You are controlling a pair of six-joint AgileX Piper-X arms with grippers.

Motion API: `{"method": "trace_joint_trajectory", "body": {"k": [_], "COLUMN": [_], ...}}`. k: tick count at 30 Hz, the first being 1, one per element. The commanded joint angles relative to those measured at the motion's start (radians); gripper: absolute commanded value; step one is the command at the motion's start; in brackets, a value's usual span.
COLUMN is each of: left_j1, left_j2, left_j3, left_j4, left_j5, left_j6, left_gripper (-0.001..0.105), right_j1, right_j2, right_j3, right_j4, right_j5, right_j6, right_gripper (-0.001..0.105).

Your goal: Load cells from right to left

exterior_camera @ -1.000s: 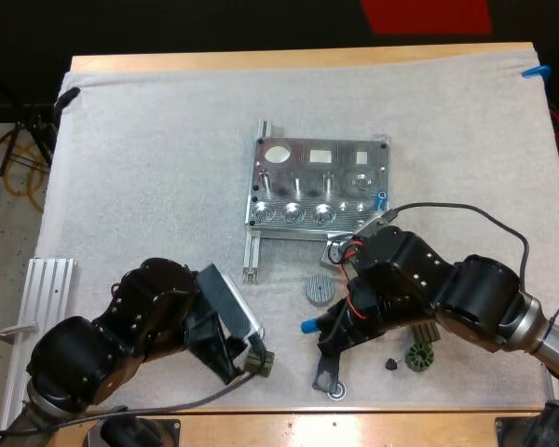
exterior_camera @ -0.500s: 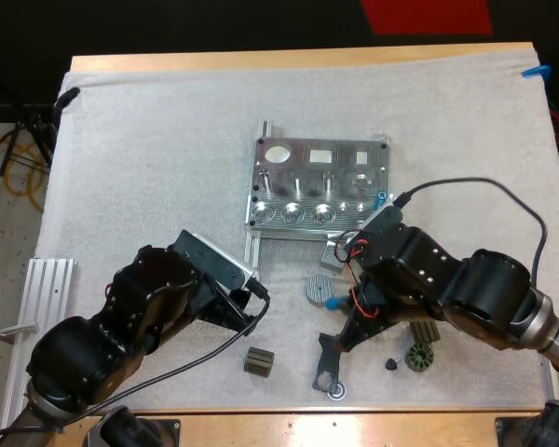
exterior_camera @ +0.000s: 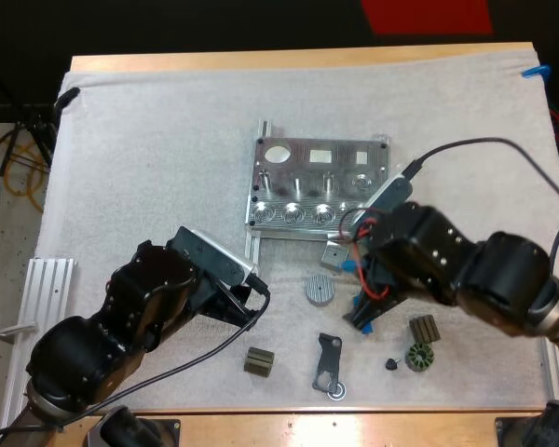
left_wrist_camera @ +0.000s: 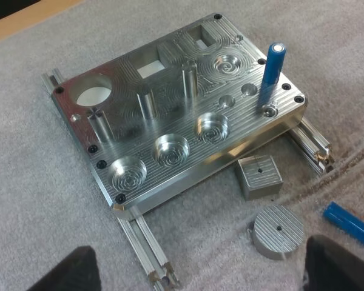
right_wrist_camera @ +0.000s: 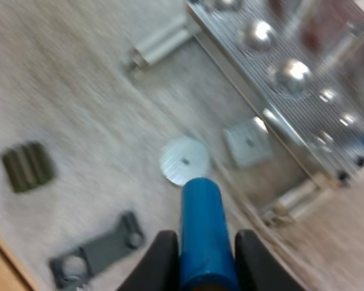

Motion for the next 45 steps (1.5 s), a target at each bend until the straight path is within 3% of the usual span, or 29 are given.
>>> {"method": "trace_joint_trajectory", "body": {"k": [1, 6, 17, 27, 38, 45], "left_j1": [0.001, 0.001, 0.001, 0.001, 0.001, 0.001], "left_j2": [-0.006, -0.006, -0.006, -0.006, -0.006, -0.006], "left_j3": [0.001, 0.001, 0.001, 0.001, 0.001, 0.001], "left_j4": [-0.016, -0.016, -0.016, -0.016, -0.016, -0.016], "left_j5": [-0.025, -0.025, -0.025, -0.025, -0.025, -0.025], "left_j6": [-0.01, -0.005, 0.02, 0.02, 0.02, 0.029], "left_gripper": [0.067, 0.067, 0.067, 0.067, 0.067, 0.067], "right_j1": [-0.029, -0.069, -0.124, -0.23, -0.254, -0.272], "right_j2": [0.015, 0.074, 0.255, 0.369, 0.461, 0.559], "right_j3": [-0.035, -0.118, -0.305, -0.333, -0.34, -0.412], "right_j4": [0.044, 0.101, 0.195, 0.224, 0.168, 0.153], "right_j5": [0.011, 0.011, -0.023, -0.063, -0.056, -0.029], "right_j6": [-0.032, -0.113, -0.193, -0.232, -0.291, -0.3], "right_gripper": [0.014, 0.014, 0.014, 0.014, 0.014, 0.014]}}
